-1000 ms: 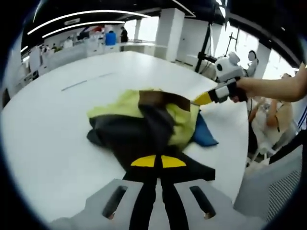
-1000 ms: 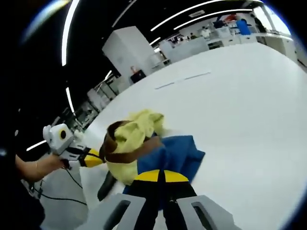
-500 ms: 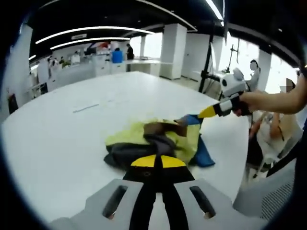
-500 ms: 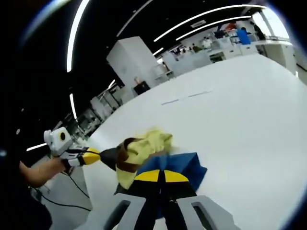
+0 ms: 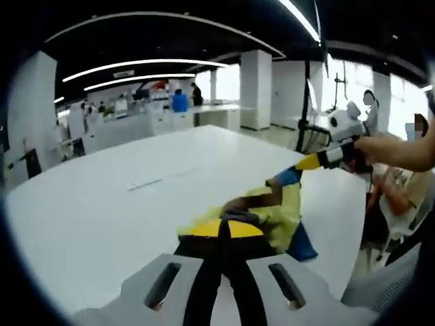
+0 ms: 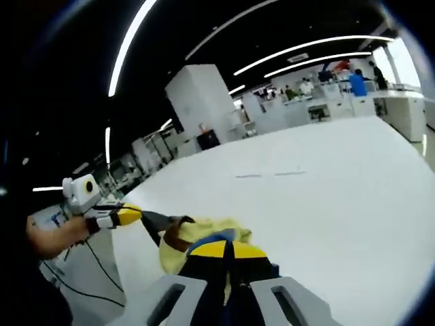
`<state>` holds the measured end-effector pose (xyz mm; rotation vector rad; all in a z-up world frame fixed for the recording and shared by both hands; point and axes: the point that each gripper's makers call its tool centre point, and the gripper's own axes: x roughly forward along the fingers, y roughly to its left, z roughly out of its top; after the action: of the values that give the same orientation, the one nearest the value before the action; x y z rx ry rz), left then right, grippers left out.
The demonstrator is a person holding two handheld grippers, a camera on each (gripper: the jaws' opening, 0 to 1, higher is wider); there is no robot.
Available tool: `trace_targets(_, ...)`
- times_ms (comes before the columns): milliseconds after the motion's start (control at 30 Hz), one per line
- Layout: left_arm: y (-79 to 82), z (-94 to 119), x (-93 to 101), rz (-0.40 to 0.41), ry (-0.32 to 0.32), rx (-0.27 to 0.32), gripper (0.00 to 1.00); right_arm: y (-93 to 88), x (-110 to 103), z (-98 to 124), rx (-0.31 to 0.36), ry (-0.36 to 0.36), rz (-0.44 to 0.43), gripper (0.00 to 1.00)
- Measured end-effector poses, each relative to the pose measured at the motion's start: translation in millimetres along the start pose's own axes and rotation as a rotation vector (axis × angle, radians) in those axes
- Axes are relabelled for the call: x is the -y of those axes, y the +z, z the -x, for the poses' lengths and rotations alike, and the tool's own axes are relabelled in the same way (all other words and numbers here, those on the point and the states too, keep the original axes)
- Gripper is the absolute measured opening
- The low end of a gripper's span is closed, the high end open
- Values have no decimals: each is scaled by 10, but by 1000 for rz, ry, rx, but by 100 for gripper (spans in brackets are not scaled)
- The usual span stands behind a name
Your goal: Fold the garment on the visible template until the final outline fits inside the template.
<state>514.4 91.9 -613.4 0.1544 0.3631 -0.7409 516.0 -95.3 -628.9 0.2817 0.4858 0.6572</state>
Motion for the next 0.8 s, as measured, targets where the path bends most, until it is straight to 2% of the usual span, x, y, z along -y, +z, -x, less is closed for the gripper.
trace_targets(167,316,53,-138,-9,40,88,0,296,-8,19,63,1,31,0)
trace_targets(333,570,54,-311,-12,67,151,0,539,35,7,102,-12,69,0)
trace_targets(567,731,-17,-597,57,120,225,0,839,239,-9,177,-97,106,0)
trace_targets(633,752,-73,-692,104,133,242,0,890,325,-45,192,-120,80,0)
trace_targets(800,818,-293,-931,147,161,282,0,1018,511,-189,227,-161,59,0)
